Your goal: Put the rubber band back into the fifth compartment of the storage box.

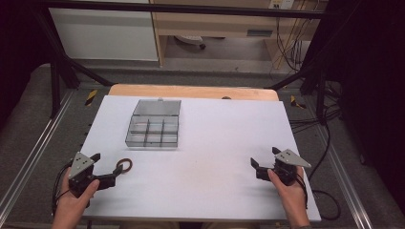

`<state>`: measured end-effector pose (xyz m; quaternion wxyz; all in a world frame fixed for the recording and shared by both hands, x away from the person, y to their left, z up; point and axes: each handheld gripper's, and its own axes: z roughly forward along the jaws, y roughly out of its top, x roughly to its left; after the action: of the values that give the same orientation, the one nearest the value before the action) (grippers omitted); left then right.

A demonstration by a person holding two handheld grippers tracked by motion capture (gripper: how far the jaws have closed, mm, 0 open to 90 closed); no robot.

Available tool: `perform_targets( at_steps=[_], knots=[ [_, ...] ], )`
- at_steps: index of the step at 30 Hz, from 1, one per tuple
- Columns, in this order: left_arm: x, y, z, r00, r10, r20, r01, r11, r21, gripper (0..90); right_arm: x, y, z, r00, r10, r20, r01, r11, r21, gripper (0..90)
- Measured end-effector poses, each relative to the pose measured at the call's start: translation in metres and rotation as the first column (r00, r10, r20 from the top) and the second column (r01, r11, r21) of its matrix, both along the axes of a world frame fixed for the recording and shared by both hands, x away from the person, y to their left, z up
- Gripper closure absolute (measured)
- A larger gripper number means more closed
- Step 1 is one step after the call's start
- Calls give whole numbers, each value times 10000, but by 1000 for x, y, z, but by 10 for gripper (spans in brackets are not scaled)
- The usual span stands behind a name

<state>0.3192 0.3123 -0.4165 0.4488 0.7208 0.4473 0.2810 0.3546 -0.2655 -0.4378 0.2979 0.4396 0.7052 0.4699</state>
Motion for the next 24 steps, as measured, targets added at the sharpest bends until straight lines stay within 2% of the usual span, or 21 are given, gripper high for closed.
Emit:
perform_targets(
  at_steps=[11, 18, 24],
  knots=[
    [-3, -10, 3, 9995, -254, 191, 252, 9997, 76, 64, -3, 0, -1, 10000, 26, -68, -25, 10000, 5, 49],
    [-5, -20, 5, 9979, -604, 247, 603, 9982, 60, 64, -4, 2, -3, 9999, 47, -140, -48, 10000, -36, 49],
    [1, -26, 6, 9965, -764, 335, 758, 9969, 193, 64, -4, 4, -4, 9997, 110, -209, -111, 9999, -32, 47]
  ],
)
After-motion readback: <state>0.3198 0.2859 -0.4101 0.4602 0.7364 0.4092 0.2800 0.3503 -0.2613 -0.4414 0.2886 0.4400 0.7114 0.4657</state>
